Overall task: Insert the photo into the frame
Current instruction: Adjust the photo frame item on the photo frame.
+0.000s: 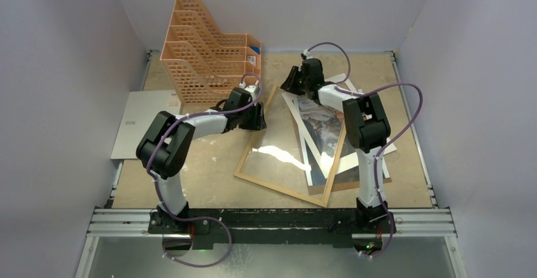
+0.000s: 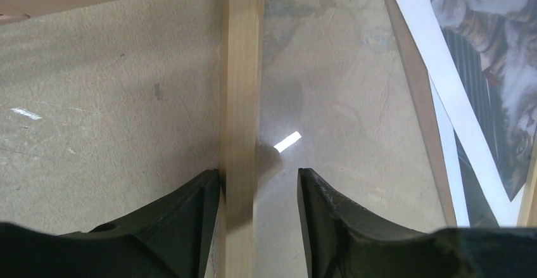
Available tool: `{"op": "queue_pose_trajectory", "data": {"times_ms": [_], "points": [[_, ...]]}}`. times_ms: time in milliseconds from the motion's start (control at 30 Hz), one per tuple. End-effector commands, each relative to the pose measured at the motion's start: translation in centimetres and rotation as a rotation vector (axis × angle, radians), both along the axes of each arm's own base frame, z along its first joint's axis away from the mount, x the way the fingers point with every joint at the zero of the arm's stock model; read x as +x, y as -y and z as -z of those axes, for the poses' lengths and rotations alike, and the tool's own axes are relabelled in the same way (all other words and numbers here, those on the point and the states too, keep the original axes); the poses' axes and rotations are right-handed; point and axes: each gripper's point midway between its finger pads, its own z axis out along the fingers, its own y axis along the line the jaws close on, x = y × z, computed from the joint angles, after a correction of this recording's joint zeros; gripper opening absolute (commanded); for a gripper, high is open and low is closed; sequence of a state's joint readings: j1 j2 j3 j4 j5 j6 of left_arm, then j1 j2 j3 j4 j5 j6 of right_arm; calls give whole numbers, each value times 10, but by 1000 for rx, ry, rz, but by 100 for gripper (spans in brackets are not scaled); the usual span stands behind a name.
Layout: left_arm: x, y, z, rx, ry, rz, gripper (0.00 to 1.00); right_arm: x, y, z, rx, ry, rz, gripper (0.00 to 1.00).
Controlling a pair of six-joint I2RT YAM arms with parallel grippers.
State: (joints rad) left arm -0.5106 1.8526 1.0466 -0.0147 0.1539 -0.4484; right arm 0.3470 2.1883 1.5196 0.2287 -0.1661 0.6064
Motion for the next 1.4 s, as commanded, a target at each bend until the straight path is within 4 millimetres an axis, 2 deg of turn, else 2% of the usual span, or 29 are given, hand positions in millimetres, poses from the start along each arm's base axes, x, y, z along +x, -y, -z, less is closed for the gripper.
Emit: {"op": "queue_pose_trajectory", "data": {"times_ms": [0,300,400,600,733,900,1167,1367], "points": [[-39,-23,33,83,-157,12,53,-1,1,0,-65,-5,-16,33],[-39,-23,37,76,-170,4,54,-22,6,32,-112,-94,-39,32],[-39,-22,38,75,-172,4,55,-26,5,35,-113,-105,-59,32],[-37,-21,38,70,-171,2,56,-34,-6,20,-85,-88,-150,32],[-36,-22,39,68,-171,-4,57,-31,-6,8,-101,-76,-163,33],[-36,-23,38,67,-172,-7,57,-9,10,-8,-168,-24,-61,35],[-34,-24,37,64,-168,-13,59,-10,30,15,-259,-86,20,41],[-35,-24,39,58,-174,-9,59,-16,36,34,-314,-126,-1,42]]}}
